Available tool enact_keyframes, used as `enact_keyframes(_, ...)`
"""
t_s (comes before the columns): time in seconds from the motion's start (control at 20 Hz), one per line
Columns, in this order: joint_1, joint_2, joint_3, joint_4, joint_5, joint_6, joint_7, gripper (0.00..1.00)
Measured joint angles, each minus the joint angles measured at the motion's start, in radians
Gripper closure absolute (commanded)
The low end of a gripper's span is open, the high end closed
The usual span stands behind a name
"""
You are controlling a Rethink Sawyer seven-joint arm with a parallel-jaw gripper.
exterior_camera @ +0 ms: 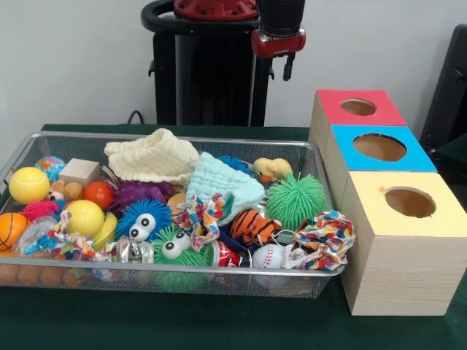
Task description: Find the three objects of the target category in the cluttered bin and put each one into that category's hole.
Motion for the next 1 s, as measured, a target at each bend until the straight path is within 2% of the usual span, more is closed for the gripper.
enact_keyframes(0.2,-0.002,0.0,-0.007,0.012,0.0,-0.031,0.005,1.0)
enact_keyframes(0.25,-0.012,-0.003,-0.014,0.041,0.0,-0.095,0.014,1.0)
enact_keyframes(0.55,-0.073,-0.027,-0.031,0.124,-0.006,-0.238,0.04,1.0)
enact_keyframes(1.0,-0.121,-0.074,-0.043,0.179,-0.013,-0.233,0.041,1.0)
